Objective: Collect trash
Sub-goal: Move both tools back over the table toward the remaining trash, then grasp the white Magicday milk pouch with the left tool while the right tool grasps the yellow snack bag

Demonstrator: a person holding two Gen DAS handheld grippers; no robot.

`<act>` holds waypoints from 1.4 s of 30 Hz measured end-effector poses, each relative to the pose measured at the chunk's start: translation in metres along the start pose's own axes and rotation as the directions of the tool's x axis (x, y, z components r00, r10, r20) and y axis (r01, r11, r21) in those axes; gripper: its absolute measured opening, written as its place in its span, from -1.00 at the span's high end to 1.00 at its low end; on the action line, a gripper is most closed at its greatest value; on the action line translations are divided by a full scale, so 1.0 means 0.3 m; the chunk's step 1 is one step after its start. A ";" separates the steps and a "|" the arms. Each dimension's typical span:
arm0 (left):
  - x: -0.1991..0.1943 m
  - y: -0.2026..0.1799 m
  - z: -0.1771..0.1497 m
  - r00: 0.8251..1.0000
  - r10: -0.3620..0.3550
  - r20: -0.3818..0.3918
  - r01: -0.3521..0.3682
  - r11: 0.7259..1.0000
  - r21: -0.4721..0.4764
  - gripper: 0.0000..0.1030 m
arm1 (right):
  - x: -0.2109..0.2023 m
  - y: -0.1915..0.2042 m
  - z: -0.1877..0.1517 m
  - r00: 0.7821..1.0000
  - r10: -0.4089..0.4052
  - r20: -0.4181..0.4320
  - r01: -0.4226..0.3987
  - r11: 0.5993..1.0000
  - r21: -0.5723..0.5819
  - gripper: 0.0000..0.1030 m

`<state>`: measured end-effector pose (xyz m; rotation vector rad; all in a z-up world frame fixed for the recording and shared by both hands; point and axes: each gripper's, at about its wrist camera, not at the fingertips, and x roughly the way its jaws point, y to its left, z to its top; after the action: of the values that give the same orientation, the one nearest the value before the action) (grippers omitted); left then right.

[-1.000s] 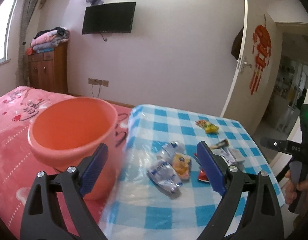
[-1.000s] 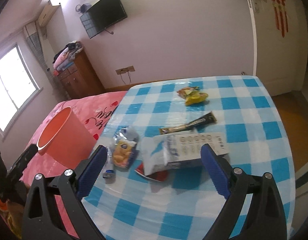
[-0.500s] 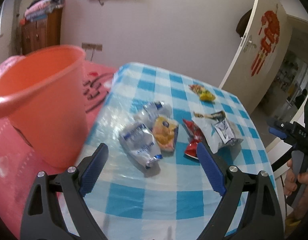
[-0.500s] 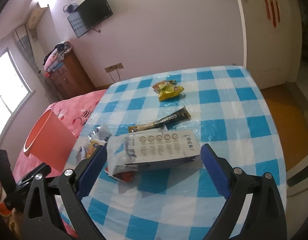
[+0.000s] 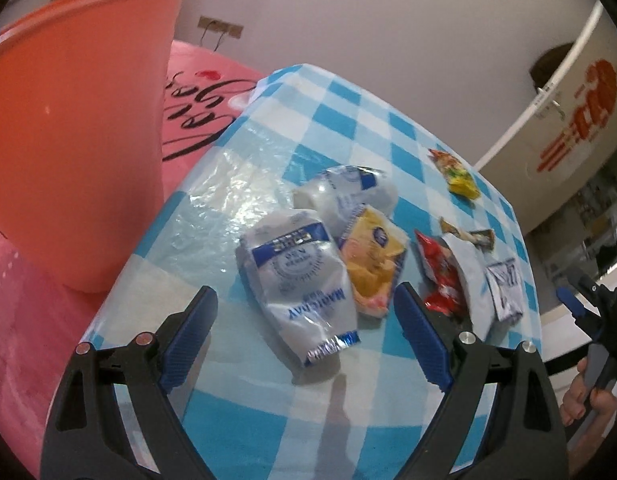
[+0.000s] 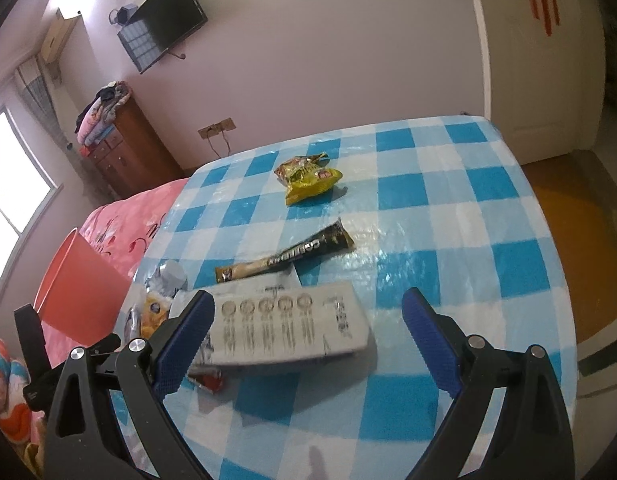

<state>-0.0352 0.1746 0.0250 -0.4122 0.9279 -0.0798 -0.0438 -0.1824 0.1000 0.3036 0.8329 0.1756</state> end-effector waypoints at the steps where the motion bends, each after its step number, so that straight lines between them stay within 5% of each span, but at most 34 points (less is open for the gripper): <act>1: 0.010 0.000 0.006 1.000 0.008 -0.003 -0.008 1.000 -0.005 -0.75 | 0.013 0.000 0.015 1.000 0.001 -0.002 -0.001 1.000 -0.006 -0.82; 13: 0.078 -0.024 0.032 0.996 0.080 -0.034 -0.080 0.997 -0.007 -0.54 | 0.258 0.023 0.228 0.994 0.041 -0.100 -0.046 0.998 -0.039 -0.82; 18: 0.090 -0.044 0.031 0.993 0.113 -0.032 -0.112 0.993 0.022 -0.53 | 0.369 0.029 0.314 0.993 0.009 -0.117 -0.017 0.997 -0.072 -0.82; 22: 0.094 -0.056 0.030 0.989 0.148 -0.019 -0.147 0.988 0.046 -0.29 | 0.483 0.026 0.373 0.989 -0.009 -0.148 -0.004 0.996 -0.088 -0.82; 29: 0.095 -0.061 0.026 0.987 0.159 -0.010 -0.158 0.985 0.067 -0.29 | 0.644 0.031 0.419 0.973 -0.058 -0.225 0.026 0.990 -0.139 -0.81; 31: 0.096 -0.063 0.026 0.987 0.161 -0.006 -0.160 0.984 0.074 -0.29 | 0.677 0.024 0.422 0.967 -0.058 -0.246 0.025 0.990 -0.135 -0.53; 42: 0.094 -0.060 0.025 0.988 0.155 0.004 -0.155 0.985 0.072 -0.27 | 0.682 0.052 0.408 0.961 -0.115 -0.251 0.062 0.976 -0.209 -0.09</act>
<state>-0.0103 0.1535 0.0142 -0.2719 0.9532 0.0285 0.1827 -0.1362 0.0396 0.0527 1.0806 0.2166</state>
